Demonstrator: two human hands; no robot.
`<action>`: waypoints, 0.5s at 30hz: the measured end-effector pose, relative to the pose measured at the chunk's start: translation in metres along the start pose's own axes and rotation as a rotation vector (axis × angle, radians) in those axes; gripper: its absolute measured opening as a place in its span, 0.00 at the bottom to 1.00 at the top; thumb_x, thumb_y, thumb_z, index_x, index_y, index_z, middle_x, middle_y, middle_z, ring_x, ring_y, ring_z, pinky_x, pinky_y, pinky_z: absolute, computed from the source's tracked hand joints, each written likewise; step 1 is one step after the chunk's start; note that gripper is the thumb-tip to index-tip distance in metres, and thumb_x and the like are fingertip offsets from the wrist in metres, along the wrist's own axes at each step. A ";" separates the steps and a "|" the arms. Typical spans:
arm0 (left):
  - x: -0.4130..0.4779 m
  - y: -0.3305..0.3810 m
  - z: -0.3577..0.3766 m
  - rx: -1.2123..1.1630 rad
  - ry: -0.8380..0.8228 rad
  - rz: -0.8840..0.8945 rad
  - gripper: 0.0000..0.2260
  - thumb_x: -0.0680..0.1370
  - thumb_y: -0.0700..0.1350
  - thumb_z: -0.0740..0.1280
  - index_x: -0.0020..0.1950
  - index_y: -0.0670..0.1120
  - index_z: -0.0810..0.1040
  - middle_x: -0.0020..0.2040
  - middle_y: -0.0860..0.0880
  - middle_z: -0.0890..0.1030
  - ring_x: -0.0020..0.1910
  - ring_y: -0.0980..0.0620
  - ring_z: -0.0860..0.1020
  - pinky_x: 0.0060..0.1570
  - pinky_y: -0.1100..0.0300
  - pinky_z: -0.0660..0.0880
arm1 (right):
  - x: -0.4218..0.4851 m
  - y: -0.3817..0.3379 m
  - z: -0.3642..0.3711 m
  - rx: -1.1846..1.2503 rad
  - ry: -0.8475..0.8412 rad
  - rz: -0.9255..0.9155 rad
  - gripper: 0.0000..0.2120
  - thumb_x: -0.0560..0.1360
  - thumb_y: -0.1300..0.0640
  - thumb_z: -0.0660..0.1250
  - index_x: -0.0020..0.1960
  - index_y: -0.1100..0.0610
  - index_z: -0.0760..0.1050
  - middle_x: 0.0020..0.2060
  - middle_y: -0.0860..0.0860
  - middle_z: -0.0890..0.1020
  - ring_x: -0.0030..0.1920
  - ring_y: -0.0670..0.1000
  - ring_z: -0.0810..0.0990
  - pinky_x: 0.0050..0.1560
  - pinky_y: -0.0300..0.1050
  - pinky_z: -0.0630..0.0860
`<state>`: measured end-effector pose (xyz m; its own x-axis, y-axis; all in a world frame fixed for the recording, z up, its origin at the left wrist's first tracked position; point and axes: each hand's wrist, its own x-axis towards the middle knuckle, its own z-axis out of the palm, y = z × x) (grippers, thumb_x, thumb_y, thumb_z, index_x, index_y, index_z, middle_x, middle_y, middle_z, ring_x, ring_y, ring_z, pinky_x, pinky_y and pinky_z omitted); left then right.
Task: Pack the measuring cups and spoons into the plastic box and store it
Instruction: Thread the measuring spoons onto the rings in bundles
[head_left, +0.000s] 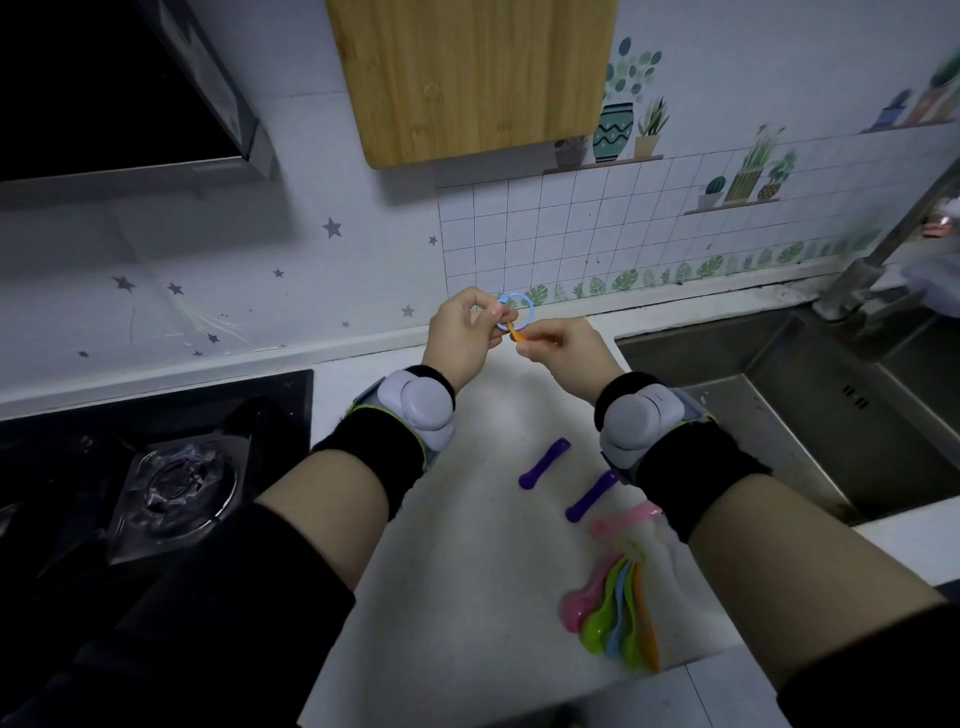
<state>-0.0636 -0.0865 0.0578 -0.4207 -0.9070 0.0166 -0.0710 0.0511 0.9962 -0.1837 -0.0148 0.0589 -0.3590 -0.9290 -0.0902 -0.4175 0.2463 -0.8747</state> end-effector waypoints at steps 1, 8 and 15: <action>-0.001 0.000 0.002 -0.018 0.002 0.002 0.11 0.81 0.39 0.59 0.39 0.47 0.71 0.51 0.39 0.82 0.46 0.47 0.80 0.51 0.58 0.77 | -0.001 0.000 0.002 0.050 0.010 0.005 0.07 0.74 0.60 0.68 0.51 0.57 0.82 0.38 0.51 0.80 0.43 0.52 0.77 0.41 0.37 0.71; -0.004 0.002 0.016 -0.149 0.000 0.009 0.11 0.82 0.38 0.56 0.40 0.45 0.68 0.50 0.37 0.80 0.42 0.49 0.81 0.43 0.61 0.77 | 0.001 -0.004 0.010 0.299 0.073 0.094 0.08 0.67 0.65 0.73 0.37 0.55 0.76 0.37 0.59 0.82 0.40 0.57 0.82 0.57 0.55 0.78; -0.006 0.000 0.019 -0.134 0.006 -0.058 0.11 0.82 0.40 0.56 0.41 0.46 0.70 0.48 0.41 0.79 0.38 0.51 0.78 0.43 0.57 0.76 | -0.001 -0.002 0.011 0.294 0.011 0.120 0.09 0.69 0.68 0.71 0.35 0.57 0.76 0.33 0.55 0.79 0.37 0.53 0.81 0.44 0.42 0.75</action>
<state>-0.0781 -0.0731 0.0564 -0.4143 -0.9092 -0.0417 0.0267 -0.0580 0.9980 -0.1736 -0.0175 0.0552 -0.4009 -0.8946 -0.1973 -0.1126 0.2619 -0.9585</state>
